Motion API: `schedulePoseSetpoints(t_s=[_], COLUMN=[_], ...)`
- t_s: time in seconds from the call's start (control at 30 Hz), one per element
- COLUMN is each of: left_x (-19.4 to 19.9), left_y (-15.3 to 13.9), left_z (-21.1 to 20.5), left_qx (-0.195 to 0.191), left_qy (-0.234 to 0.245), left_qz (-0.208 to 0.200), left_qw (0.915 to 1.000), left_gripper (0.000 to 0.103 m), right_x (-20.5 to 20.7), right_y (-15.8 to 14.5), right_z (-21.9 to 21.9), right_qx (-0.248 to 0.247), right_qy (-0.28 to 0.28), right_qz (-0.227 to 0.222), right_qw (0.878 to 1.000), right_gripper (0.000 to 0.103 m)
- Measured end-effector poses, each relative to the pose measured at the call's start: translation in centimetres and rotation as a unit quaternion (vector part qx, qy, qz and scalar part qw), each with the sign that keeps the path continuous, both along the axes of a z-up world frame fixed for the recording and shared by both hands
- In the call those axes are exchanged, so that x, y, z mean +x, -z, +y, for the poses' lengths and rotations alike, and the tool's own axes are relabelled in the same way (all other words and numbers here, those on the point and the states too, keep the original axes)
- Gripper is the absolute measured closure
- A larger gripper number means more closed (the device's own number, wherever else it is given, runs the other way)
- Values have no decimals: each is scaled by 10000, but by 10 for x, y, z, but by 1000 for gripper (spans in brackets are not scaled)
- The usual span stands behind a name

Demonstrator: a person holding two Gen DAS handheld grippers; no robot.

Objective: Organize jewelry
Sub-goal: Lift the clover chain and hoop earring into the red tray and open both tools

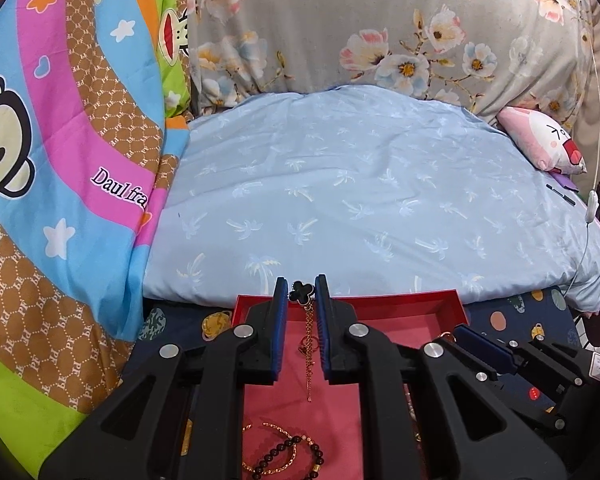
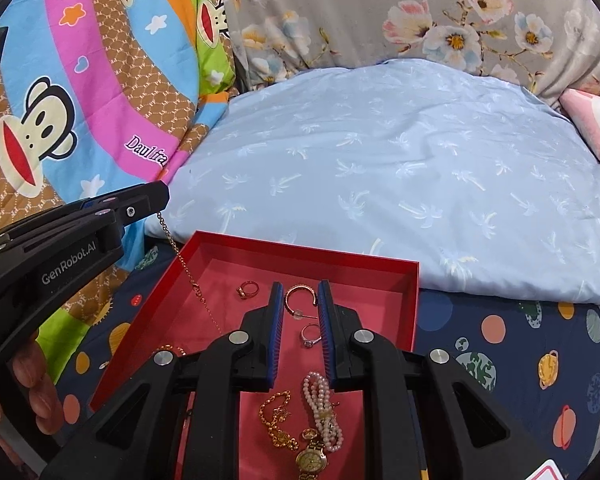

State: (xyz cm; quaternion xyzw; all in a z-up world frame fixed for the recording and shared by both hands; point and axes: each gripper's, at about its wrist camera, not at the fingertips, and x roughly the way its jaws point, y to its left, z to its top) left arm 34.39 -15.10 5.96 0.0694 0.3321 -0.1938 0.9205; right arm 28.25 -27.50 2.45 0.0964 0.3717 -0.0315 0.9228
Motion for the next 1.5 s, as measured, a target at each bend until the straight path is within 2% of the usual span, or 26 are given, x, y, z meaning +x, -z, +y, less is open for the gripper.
schedulePoseSetpoints(t_s=[0.4, 1.3, 1.37, 1.43, 1.5], left_x=[12, 19, 19, 19, 18], left_y=[22, 46, 47, 47, 46], left_z=[-8, -10, -10, -8, -6], left_qx=[78, 214, 217, 224, 229], left_qy=[-53, -220, -260, -311, -365], left_qz=[132, 280, 277, 266, 244], left_qw=[9999, 9991, 9990, 9989, 9988], left_gripper=[90, 89, 85, 73, 68], right_x=[12, 19, 18, 18, 16], right_y=[20, 33, 32, 32, 32], right_z=[-5, -6, -6, -6, -6], right_qx=[9, 57, 29, 7, 5], right_qy=[28, 66, 90, 108, 136], right_qz=[183, 292, 256, 248, 234], right_qw=[9998, 9995, 9996, 9996, 9996], right_gripper=[87, 87, 86, 84, 82])
